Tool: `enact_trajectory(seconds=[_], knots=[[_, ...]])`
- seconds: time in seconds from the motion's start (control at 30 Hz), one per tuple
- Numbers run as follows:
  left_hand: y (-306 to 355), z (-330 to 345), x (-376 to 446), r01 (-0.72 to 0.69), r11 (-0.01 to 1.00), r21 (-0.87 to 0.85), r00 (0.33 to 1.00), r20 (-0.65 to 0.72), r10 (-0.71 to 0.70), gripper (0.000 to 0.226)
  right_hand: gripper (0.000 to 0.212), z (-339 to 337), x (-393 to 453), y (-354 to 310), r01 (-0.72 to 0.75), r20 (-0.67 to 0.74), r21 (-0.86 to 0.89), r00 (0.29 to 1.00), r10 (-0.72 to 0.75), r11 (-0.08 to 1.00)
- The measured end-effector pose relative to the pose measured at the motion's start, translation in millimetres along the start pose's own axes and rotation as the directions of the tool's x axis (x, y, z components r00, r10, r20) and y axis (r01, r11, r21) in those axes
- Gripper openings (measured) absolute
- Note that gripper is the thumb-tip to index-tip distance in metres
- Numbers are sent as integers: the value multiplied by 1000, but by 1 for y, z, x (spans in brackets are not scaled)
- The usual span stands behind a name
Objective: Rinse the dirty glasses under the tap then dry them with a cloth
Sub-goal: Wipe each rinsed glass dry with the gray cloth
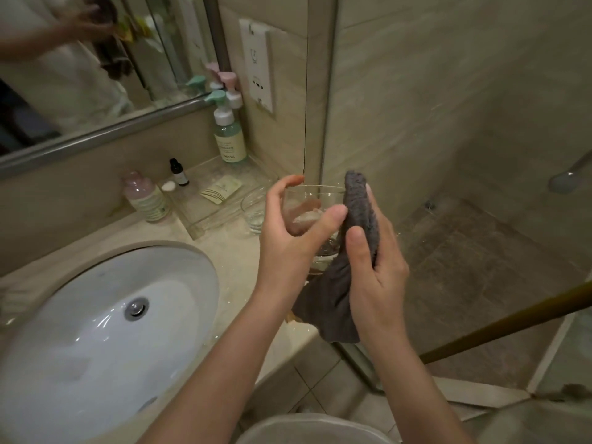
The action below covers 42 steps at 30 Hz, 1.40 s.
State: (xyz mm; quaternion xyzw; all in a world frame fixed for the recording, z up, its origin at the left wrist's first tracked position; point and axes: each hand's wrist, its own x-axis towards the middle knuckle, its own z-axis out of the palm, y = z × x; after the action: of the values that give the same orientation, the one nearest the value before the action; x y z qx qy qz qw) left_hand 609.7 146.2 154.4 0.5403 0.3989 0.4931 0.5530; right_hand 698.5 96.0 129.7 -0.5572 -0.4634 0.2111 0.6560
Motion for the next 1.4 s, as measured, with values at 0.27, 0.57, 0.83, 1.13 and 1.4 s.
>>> enact_trajectory(seconds=[0.27,0.57,0.83,1.13,1.4], knots=[[17,-20,2,211,937,-280,976,113,-186,59,54,3,5,-10,-195,110,262,979,171,945],[28,-18,-9,-46,991,126,979,-193,70,56,55,5,4,-18,-111,82,239,992,94,965],[36,-17,-10,56,997,-56,997,-48,-58,76,42,4,1,-20,-86,97,269,993,62,959],[34,-11,-10,-8,994,105,996,-88,18,70,29,-8,-2,-23,-115,64,319,993,100,941],[37,-6,-14,70,986,-155,995,83,-57,54,29,-5,-4,-26,-108,52,358,994,96,927]])
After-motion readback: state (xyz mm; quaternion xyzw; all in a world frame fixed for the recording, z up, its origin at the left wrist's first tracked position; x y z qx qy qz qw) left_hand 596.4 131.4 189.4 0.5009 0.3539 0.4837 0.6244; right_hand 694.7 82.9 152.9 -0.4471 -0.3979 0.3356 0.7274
